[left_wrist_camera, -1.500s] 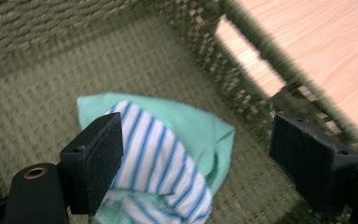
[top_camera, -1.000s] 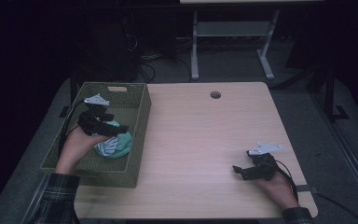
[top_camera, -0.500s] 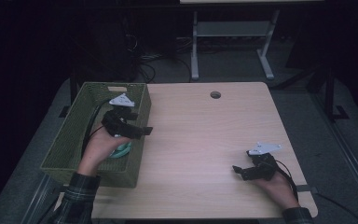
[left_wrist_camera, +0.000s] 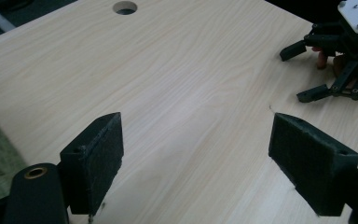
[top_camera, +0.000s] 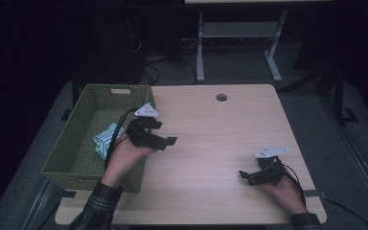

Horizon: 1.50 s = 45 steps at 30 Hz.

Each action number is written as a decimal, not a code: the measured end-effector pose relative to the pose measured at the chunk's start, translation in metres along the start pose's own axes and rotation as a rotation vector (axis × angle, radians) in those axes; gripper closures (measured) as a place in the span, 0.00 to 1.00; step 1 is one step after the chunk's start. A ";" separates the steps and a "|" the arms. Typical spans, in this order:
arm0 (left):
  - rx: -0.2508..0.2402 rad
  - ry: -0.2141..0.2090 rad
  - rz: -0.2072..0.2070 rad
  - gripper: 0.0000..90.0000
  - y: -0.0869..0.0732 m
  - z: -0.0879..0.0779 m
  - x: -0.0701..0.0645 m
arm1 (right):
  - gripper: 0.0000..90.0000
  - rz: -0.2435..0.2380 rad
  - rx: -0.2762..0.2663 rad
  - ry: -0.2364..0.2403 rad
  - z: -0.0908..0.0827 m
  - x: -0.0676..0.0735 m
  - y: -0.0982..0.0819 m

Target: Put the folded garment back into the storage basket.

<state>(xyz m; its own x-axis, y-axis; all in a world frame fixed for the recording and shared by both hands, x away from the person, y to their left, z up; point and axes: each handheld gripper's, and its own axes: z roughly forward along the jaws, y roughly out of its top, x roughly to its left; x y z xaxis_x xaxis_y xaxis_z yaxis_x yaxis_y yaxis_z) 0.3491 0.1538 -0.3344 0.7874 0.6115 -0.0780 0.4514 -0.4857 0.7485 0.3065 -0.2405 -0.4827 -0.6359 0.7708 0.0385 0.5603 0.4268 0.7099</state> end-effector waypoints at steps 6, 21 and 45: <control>0.006 -0.013 -0.005 0.19 -0.003 0.016 -0.010 | 0.05 -0.004 -0.001 -0.002 0.000 0.000 0.000; 0.042 -0.017 0.019 0.19 -0.025 0.057 -0.035 | 0.05 -0.008 -0.003 -0.003 0.000 0.000 0.000; 0.117 0.034 0.054 0.19 -0.067 0.110 -0.039 | 0.05 -0.009 -0.003 -0.003 0.000 -0.001 0.000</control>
<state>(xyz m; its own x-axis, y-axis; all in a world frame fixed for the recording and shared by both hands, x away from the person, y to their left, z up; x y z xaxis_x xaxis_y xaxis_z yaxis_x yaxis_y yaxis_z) 0.3343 0.0937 -0.4546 0.7981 0.6023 -0.0153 0.4561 -0.5873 0.6687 0.3068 -0.2409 -0.4830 -0.6392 0.7685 0.0305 0.5531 0.4318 0.7125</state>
